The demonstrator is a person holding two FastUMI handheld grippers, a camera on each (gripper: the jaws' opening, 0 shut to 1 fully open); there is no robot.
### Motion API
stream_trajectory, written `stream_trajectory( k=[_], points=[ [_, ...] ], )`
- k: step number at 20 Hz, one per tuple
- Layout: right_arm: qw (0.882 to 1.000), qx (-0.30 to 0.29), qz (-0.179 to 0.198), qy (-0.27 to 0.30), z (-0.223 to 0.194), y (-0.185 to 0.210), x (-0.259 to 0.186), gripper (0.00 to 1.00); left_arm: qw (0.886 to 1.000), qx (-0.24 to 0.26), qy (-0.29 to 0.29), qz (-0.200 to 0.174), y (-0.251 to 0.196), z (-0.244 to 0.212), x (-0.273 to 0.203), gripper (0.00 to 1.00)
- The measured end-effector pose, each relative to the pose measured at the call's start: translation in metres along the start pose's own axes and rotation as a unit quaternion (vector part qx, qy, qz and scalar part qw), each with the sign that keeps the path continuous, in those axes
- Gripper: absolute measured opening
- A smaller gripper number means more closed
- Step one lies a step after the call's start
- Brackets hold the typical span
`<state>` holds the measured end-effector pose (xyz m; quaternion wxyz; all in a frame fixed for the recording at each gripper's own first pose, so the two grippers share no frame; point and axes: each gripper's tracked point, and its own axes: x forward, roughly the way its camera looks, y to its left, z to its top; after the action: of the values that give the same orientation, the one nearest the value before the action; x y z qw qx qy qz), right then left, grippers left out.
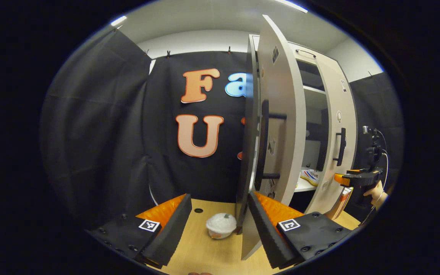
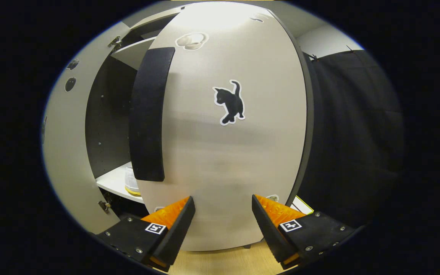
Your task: Grab one shoe with the right hand and put it into the shoe cabinet, grab the other shoe with the left hand and put it into the shoe cabinet; then close the right door with the right hand and the left door with the left hand.
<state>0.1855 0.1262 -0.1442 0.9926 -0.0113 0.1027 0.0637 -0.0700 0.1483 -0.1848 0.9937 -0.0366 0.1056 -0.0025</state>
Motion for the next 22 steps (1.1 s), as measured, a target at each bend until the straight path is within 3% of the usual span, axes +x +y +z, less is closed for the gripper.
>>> stream_trajectory(
  k=[3, 9, 17, 18, 22],
  points=[
    [1.0, 0.004, -0.008, -0.015, 0.01, -0.014, -0.019, 0.93, 0.999, -0.01, 0.026, -0.021, -0.011, -0.028, 0.021, 0.99],
    [0.999, 0.012, -0.015, -0.029, 0.02, -0.044, -0.056, 0.92, 0.999, -0.015, 0.03, -0.026, -0.019, -0.033, 0.022, 0.96],
    [0.998, -0.018, -0.01, -0.054, 0.031, -0.057, -0.103, 0.92, 0.995, 0.005, 0.037, -0.09, -0.1, -0.038, 0.032, 0.95],
    [0.998, -0.023, -0.014, -0.057, 0.032, -0.061, -0.108, 0.92, 0.995, 0.006, 0.037, -0.097, -0.111, -0.039, 0.035, 0.92],
    [0.998, -0.026, -0.02, -0.061, 0.033, -0.073, -0.126, 0.93, 0.992, 0.009, 0.036, -0.117, -0.147, -0.04, 0.046, 0.95]
  ],
)
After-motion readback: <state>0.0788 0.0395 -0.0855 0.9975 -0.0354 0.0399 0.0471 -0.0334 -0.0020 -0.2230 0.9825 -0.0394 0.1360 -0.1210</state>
